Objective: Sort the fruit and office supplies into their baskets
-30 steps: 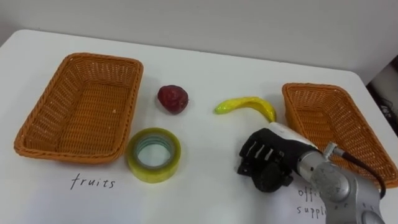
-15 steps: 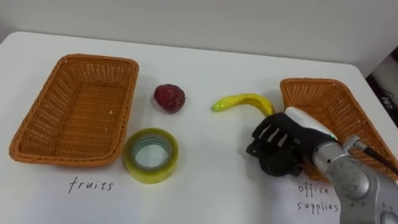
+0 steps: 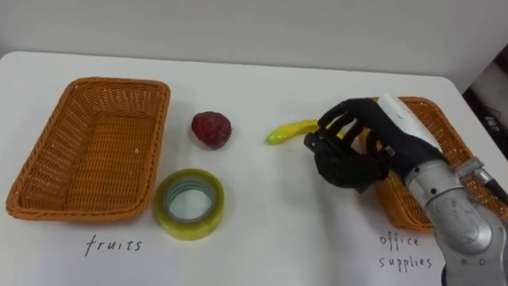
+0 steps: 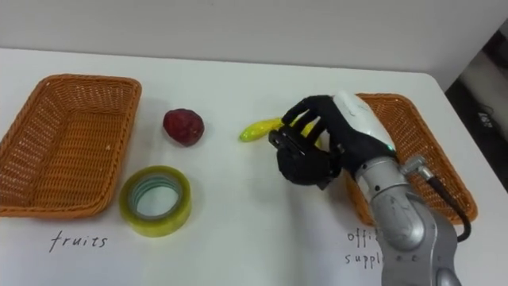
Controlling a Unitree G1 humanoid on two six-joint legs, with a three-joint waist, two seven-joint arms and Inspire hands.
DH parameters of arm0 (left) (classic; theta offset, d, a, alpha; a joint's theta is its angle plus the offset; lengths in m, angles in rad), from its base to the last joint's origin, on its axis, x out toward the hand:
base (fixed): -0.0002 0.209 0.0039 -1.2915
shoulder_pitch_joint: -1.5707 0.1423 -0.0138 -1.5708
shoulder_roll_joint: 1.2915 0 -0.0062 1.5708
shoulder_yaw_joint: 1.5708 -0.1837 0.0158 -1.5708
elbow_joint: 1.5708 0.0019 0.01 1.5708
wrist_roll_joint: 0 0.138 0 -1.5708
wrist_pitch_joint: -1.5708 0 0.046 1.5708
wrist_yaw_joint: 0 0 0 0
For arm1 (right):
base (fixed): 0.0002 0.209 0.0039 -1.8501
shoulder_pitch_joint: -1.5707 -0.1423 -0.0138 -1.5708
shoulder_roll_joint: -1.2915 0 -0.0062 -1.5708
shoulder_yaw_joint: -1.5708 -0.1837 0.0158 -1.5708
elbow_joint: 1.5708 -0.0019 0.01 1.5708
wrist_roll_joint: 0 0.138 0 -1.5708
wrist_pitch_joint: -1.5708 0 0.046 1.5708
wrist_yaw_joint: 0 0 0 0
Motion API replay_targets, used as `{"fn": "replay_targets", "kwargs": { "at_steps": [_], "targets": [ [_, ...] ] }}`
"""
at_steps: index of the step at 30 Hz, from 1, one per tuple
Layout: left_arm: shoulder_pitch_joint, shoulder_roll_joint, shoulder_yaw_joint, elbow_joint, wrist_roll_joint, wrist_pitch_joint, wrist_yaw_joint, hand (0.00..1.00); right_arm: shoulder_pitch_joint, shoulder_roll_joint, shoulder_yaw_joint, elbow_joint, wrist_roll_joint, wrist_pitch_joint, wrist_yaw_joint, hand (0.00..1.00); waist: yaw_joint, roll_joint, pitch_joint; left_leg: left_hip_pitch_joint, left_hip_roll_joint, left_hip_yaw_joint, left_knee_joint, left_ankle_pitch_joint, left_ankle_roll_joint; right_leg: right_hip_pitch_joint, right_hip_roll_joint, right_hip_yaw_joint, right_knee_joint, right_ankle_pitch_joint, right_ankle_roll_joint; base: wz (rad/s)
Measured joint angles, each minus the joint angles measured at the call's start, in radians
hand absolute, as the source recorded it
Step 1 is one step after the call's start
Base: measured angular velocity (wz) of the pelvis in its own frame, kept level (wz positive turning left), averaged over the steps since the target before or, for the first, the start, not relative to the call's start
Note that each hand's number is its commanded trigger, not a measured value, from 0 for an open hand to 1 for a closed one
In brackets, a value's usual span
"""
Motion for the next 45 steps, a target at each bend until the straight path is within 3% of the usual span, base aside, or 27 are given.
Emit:
{"fn": "replay_targets", "kwargs": {
  "at_steps": [10,15,24,30,38,45],
  "targets": [
    [0.009,-0.009,0.004,0.003,0.0,0.001,-0.012,0.0,-0.018,-0.001,-0.03,-0.007,0.13,-0.03,-0.133,1.0,-0.001,0.004,0.0008,-0.005,0.001,-0.004,0.002,0.0,0.0,0.001,0.0,-0.016,0.003,0.0,0.0,0.01],
    [0.018,-0.011,0.045,0.007,0.001,0.001,0.009,0.0,-0.018,-0.002,-0.079,-0.007,0.142,-0.042,-0.237,1.0,-0.004,-0.004,-0.0041,-0.004,0.0,-0.004,-0.003,0.0,0.0,0.001,0.0,-0.018,0.002,0.0,0.0,0.0],
    [0.027,-0.005,0.082,0.007,0.001,0.001,0.025,0.0,-0.018,-0.012,-0.128,0.04,0.142,-0.082,-0.388,1.0,-0.029,-0.022,-0.006,0.003,0.0,-0.005,-0.001,0.001,0.001,0.009,-0.002,-0.026,-0.001,0.0,0.001,0.01],
    [0.032,-0.004,0.1,0.005,0.001,0.0,0.018,0.0,-0.017,-0.037,-0.15,0.077,0.168,-0.083,-0.44,1.0,-0.034,-0.029,-0.0036,0.003,0.0,-0.001,-0.001,0.001,0.001,0.007,-0.002,-0.024,-0.001,0.0,0.001,-0.01],
    [0.039,-0.004,0.102,0.016,0.0,0.002,0.011,0.0,-0.016,-0.039,-0.182,0.142,0.18,-0.084,-0.487,1.0,-0.049,-0.028,-0.0028,0.004,0.0,0.002,0.0,0.001,0.001,0.008,-0.002,-0.025,0.0,0.0,0.001,0.0],
    [0.043,-0.004,0.1,0.016,0.0,0.011,0.011,0.0,-0.016,-0.052,-0.183,0.246,0.183,-0.088,-0.51,1.0,-0.064,-0.017,-0.003,0.004,0.001,0.003,-0.001,0.001,0.001,0.007,-0.001,-0.026,0.0,0.0,0.001,0.0]
  ]
}}
